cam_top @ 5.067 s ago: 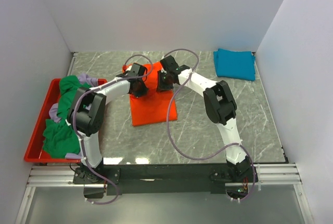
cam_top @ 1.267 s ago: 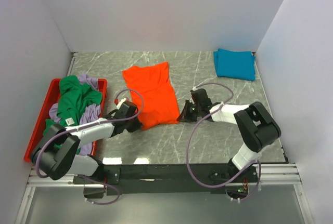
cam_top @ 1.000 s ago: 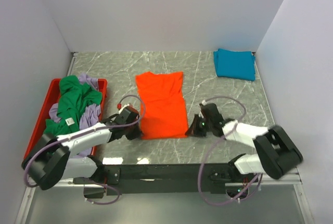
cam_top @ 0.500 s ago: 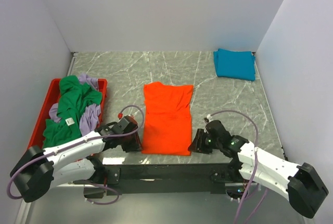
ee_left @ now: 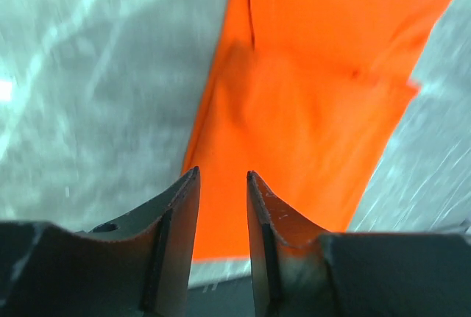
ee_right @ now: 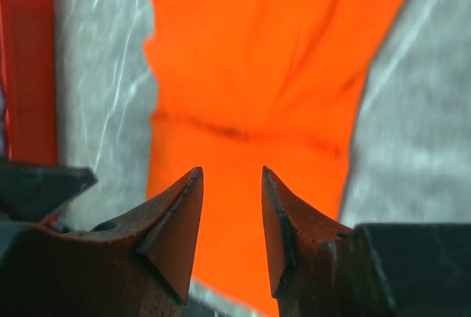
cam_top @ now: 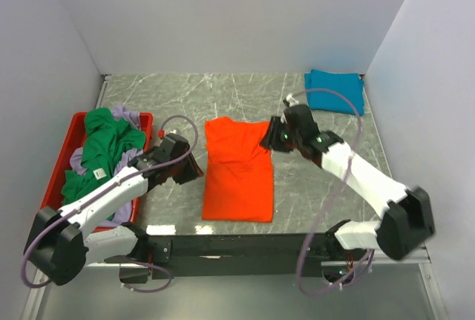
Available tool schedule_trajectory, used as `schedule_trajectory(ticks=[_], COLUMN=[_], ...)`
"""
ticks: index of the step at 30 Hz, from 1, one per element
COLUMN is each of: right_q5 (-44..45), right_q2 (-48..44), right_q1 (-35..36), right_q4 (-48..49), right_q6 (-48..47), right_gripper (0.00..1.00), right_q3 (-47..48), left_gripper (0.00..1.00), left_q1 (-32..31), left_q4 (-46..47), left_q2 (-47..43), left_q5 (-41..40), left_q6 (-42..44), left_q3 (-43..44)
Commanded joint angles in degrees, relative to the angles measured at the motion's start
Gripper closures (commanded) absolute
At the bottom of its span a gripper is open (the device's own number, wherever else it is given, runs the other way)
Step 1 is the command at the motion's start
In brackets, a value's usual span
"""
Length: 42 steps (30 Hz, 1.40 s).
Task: Fold and stack the t-shirts
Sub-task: Fold the tshirt
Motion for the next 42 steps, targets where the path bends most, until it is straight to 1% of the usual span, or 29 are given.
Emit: schedule_trajectory(ticks=[1, 2, 3, 4, 9, 12, 13, 14, 17, 20, 25, 34, 42], right_q5=[-1.77, -2.65, -3.44, -3.79, -7.31, -9.94, -10.3, -11.35, -13.02, -13.73, -14.87, -13.2, -11.8], right_q2=[9.07, 11.44, 15.73, 17.95, 32.43, 39.3, 41.15, 43.0, 50.99, 55.39, 60.68, 66.92, 68.15], right_q1=[-1.41, -1.32, -1.32, -1.23, -1.06, -0.71, -0.62, -0.53, 0.26, 1.05, 2.19, 3.69, 4.22], right_q4=[2.72, 2.9, 3.16, 3.95, 4.3, 5.27, 5.1, 4.66, 3.34, 3.17, 3.69, 4.4, 4.75], right_q6=[-5.39, -6.52, -7.14, -8.28, -11.8, -13.56, -14.0, -14.96, -16.98, -18.31, -18.31, -17.78, -18.75], right_gripper=[0.56, 0.56, 0.57, 0.57, 0.57, 0.58, 0.58, 0.58, 0.57, 0.55, 0.52, 0.5, 0.5], right_q3=[8.01, 12.21, 14.26, 18.1, 29.38, 35.44, 36.76, 40.34, 46.68, 51.78, 59.08, 66.03, 65.25], left_gripper=[0.63, 0.64, 0.65, 0.66, 0.7, 0.71, 0.71, 0.71, 0.71, 0.72, 0.71, 0.72, 0.72], left_q1=[4.3, 5.71, 6.16, 6.51, 8.27, 9.15, 9.32, 9.5, 9.85, 9.94, 9.94, 9.94, 9.94], left_q4=[6.43, 8.88, 9.69, 10.57, 16.27, 18.56, 19.1, 19.45, 20.86, 21.74, 22.18, 21.91, 22.97], left_q2=[2.06, 2.41, 3.55, 4.25, 9.96, 13.73, 14.71, 15.5, 18.92, 20.16, 20.26, 18.24, 17.09], left_q5=[2.1, 2.72, 2.64, 2.73, 5.27, 6.59, 6.77, 6.86, 8.08, 9.32, 10.9, 12.83, 15.21], left_q6=[2.31, 2.22, 1.7, 1.43, 0.38, -0.15, -0.33, -0.68, -0.51, -0.16, 0.37, 0.37, -0.77], left_q3=[2.91, 2.91, 2.56, 2.38, 1.5, 2.37, 2.55, 2.73, 3.17, 3.43, 3.26, 1.86, 0.36])
